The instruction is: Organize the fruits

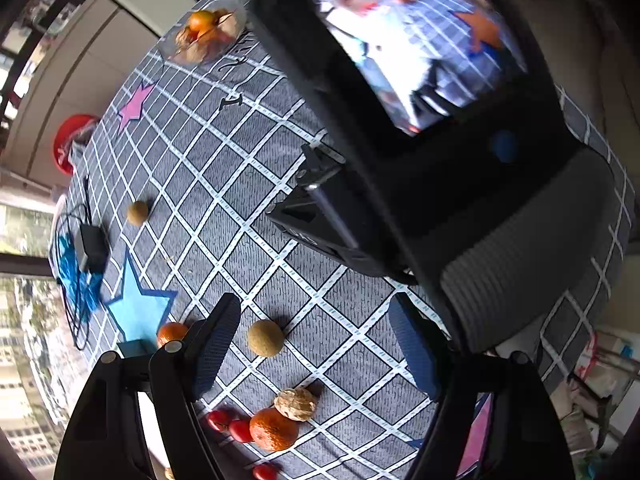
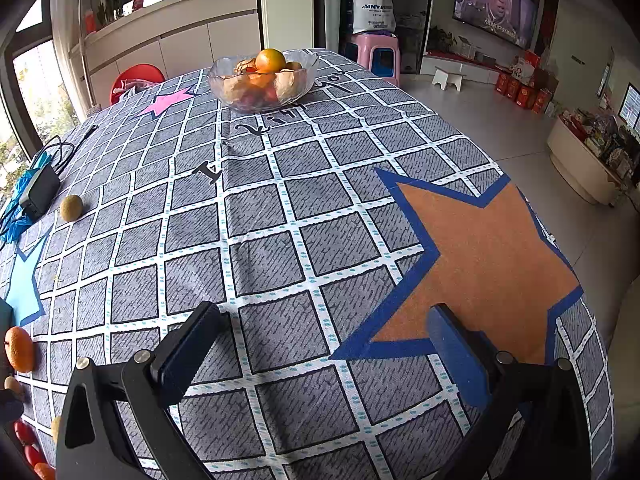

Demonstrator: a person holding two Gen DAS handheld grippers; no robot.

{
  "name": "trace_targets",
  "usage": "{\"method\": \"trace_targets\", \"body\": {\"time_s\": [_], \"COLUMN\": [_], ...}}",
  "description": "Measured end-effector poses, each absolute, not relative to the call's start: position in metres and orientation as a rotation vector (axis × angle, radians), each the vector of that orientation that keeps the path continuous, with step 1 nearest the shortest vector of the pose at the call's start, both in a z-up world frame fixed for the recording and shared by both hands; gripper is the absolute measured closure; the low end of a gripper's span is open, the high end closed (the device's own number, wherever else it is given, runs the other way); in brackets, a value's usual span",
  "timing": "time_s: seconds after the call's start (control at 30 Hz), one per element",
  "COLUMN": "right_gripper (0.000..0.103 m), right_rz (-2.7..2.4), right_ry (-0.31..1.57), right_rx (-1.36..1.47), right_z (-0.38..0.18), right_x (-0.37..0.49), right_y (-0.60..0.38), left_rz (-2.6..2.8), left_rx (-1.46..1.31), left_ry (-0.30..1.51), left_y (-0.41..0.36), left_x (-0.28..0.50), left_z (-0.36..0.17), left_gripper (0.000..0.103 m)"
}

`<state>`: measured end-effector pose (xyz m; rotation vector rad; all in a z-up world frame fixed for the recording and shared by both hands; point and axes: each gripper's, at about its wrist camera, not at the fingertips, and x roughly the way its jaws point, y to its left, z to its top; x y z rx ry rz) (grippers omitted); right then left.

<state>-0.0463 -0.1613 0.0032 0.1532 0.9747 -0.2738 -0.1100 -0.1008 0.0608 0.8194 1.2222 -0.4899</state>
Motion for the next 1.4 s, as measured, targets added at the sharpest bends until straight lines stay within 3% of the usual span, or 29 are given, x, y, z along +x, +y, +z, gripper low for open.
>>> {"method": "trace_targets", "body": {"time_s": [0.67,1.4], "right_gripper": [0.0,0.0], "right_rz": [-0.272,-0.271], "right_ry": [0.976,0.978], "right_rx": [0.155,0.156], "right_z": [0.003,0.003], "right_x": [-0.046,-0.046], "right_y": [-0.161,-0.161], "left_rz": [-0.581,-0.48], "left_rx": [0.66,0.446], "left_ry": [1.193,1.19], "left_y": [-0.08,-0.044], "left_x": [-0.109,-0.093], "left_z": [0.108,0.092], "left_gripper": [0.023,0.023]}}
